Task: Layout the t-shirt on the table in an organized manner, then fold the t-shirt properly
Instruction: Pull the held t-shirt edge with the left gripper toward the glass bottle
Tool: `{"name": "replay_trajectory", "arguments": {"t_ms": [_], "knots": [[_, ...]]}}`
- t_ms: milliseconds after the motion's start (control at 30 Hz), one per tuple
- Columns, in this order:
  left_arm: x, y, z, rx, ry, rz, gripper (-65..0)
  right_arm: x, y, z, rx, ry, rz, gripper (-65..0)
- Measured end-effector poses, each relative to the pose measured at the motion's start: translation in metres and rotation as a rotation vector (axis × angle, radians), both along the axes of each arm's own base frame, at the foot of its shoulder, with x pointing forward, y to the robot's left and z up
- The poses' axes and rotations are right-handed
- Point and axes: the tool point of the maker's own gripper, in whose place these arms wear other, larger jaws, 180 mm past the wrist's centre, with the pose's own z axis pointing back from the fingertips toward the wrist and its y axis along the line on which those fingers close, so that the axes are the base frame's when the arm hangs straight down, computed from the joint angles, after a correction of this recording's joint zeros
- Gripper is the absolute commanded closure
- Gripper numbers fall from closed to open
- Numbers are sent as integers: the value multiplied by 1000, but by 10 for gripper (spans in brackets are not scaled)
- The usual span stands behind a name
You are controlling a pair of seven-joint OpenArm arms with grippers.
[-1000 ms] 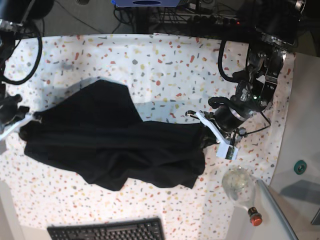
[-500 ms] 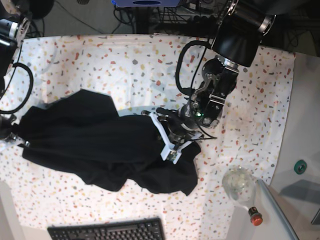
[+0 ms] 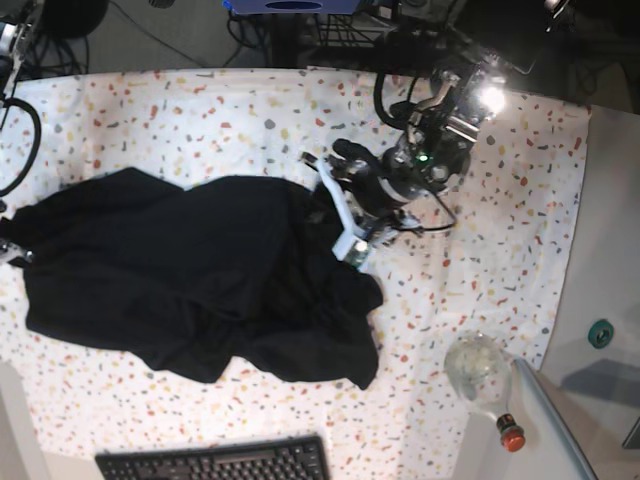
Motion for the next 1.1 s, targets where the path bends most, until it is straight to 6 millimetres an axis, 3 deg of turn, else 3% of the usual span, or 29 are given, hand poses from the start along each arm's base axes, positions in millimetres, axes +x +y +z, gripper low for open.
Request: {"name": "replay_trajectory", "arguments": {"t_ms": [100, 167, 233, 300, 433, 567, 700, 800, 933, 1033, 1100], "knots": [[18, 44, 31, -1, -91, 144, -281, 1, 4, 10, -19, -33, 27, 0], [27, 58, 51, -10, -147, 187, -280, -6, 1, 11, -43, -29, 31, 0], [39, 64, 54, -13, -160, 203, -276, -15, 0, 6, -48, -6, 34, 0], [55, 54, 41, 1, -130, 158, -275, -18, 2, 3, -42, 3, 34, 0], [76, -2, 6, -34, -20, 5, -240, -13, 3, 9, -41, -21, 32, 0], [95, -40, -20, -125, 23, 14, 0, -15, 2, 6, -48, -11, 35, 0], [125, -14, -45, -88, 26, 86, 0, -26, 1, 0, -49, 18, 36, 0], [147, 11, -45, -96, -30, 160, 0, -36, -13, 3, -54, 18, 15, 0], [167, 26, -37, -102, -74, 202, 0, -49, -38, 8, -104, 37, -15, 0], [196, 26, -8, -113, -144, 203, 0, -46, -36, 9, -101, 31, -13, 0], [220, 26, 23, -124, -215, 199, 0, -40, -33, 11, -91, 23, -10, 0]]}}
